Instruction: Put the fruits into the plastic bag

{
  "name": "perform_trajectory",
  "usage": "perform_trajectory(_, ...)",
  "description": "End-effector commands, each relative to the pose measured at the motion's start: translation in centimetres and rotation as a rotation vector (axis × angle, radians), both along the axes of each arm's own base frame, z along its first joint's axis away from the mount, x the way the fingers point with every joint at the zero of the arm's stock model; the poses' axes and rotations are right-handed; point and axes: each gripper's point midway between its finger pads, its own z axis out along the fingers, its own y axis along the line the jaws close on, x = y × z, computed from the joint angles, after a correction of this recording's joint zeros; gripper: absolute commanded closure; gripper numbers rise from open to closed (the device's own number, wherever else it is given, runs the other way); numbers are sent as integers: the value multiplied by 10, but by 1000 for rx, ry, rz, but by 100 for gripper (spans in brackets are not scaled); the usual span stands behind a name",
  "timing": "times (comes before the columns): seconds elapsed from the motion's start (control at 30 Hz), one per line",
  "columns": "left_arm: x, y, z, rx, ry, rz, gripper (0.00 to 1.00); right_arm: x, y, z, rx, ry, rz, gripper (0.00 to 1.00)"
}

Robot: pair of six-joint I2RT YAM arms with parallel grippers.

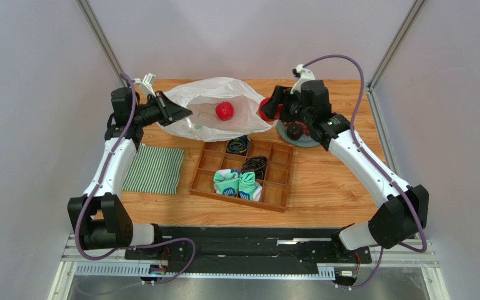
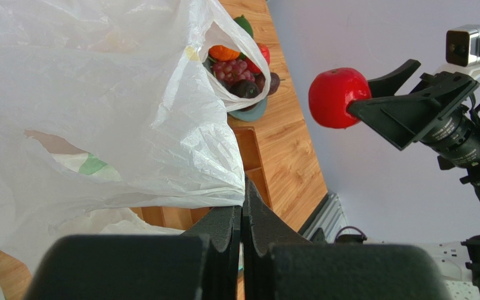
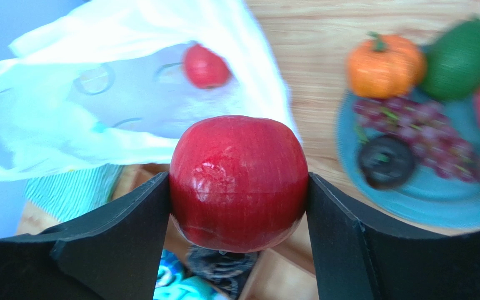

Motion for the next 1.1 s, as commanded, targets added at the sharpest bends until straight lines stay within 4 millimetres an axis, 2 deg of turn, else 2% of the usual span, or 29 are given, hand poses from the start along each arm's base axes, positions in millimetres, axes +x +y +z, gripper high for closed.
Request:
perform_trajectory(0.0, -4, -2, 32, 3, -107, -20, 100, -7, 57, 6, 56, -18, 82, 57)
perform_trajectory(0.07, -4, -2, 32, 2, -104, -19, 100, -9, 76, -1, 64, -8, 114, 57)
perform_trajectory(0.1, -4, -2, 31, 2, -101, -19, 100, -11, 92, -17, 51, 25, 143, 57)
perform_trajectory(0.17, -4, -2, 31, 1, -105, -22, 100, -7, 106, -22, 46, 37, 165, 58)
perform_trajectory(0.2, -4, -2, 31, 0, -103, -22, 100, -5, 116, -39, 25, 67, 174, 58)
perform_trajectory(0.27, -4, -2, 31, -1, -102, -22, 100, 5, 126, -38, 31, 59, 175, 58)
perform_trajectory(0.3, -4, -2, 32, -1, -106, -21, 100, 12, 129, -47, 24, 73, 167, 58)
perform_trajectory(0.33, -4, -3, 33, -1, -108, -23, 100, 18, 132, -48, 25, 66, 161, 58)
perform_trajectory(0.37, -5, -3, 33, -1, -109, -23, 100, 24, 136, -37, 39, 42, 154, 58)
perform_trajectory(0.4, -5, -3, 33, -2, -109, -26, 100, 31, 136, -35, 36, 32, 134, 58)
perform_trajectory(0.43, -5, -3, 34, -3, -109, -27, 100, 38, 139, -45, 25, 41, 122, 58)
perform_trajectory(0.47, -5, -3, 34, -6, -107, -26, 100, 45, 143, -34, 39, 18, 113, 58)
perform_trajectory(0.57, -6, -4, 35, -12, -111, -31, 100, 62, 154, -51, 42, 38, 91, 58)
perform_trajectory(0.6, -6, -4, 35, -12, -112, -31, 100, 71, 156, -43, 33, 5, 42, 58)
perform_trajectory(0.63, -5, -4, 34, -14, -109, -31, 100, 74, 158, -46, 15, -4, 29, 58)
perform_trajectory(0.67, -5, -4, 33, -16, -105, -31, 100, 78, 164, -58, -5, 3, 19, 57)
perform_trajectory(0.73, -4, -4, 32, -18, -102, -33, 100, 86, 173, -55, 0, -35, -12, 57)
perform_trajectory(0.77, -5, -4, 32, -21, -100, -35, 100, 89, 180, -65, -6, -28, -14, 57)
perform_trajectory(0.8, -5, -5, 33, -21, -105, -36, 100, 94, 185, -58, 13, -39, -22, 57)
perform_trajectory(0.83, -5, -5, 33, -23, -102, -39, 100, 97, 189, -60, 22, -39, -25, 57)
perform_trajectory(0.87, -5, -5, 33, -23, -104, -36, 100, 100, 194, -70, 32, -23, -34, 57)
perform_trajectory(0.93, -6, -5, 35, -25, -109, -39, 100, 105, 203, -64, 75, -36, -34, 57)
perform_trajectory(1.0, -6, -6, 34, -28, -107, -41, 100, 107, 213, -71, 103, -25, -30, 56)
perform_trajectory(1.07, -6, -6, 33, -35, -97, -41, 100, 109, 223, -67, 113, -34, -27, 55)
